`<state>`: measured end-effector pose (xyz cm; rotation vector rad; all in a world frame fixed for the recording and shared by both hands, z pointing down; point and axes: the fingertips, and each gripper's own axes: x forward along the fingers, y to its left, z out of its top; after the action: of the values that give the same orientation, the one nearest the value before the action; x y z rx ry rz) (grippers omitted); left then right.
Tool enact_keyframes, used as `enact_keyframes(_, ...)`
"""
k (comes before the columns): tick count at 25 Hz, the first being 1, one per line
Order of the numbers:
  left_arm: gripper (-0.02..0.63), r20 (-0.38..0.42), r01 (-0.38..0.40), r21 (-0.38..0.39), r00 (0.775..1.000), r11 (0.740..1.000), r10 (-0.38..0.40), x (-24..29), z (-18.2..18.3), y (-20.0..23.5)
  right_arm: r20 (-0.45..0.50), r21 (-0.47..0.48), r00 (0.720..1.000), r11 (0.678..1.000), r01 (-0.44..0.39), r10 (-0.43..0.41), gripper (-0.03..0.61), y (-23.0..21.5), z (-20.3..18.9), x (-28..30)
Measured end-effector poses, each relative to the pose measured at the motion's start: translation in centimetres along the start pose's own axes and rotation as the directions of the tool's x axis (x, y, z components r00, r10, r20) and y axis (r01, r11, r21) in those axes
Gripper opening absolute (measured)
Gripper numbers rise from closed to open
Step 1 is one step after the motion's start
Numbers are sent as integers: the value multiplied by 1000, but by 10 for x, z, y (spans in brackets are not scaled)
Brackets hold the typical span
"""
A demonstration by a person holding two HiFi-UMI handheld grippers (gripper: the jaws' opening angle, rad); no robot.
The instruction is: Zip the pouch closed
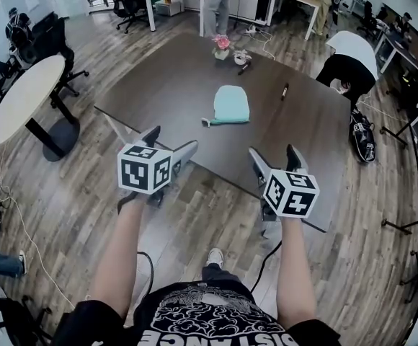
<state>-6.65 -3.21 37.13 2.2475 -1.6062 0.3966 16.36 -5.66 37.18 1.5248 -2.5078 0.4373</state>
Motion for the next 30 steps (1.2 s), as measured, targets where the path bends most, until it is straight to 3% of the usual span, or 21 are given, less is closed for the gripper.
enact_keyframes(10,476,-1,-25,0,1000,1000,25,47,20,2,-7,-46,999,998,-38,37,454,-31,16,37)
enact_keyframes(14,476,-1,-29,-3,1000,1000,29,64,26,3,-2,-60,999,997,-50,50,411,-42,21,50)
enact_keyframes(30,477,-3,-30,14,1000,999,30,103,43,23,4,-59,998,996,-66,66,449,-50,34,95)
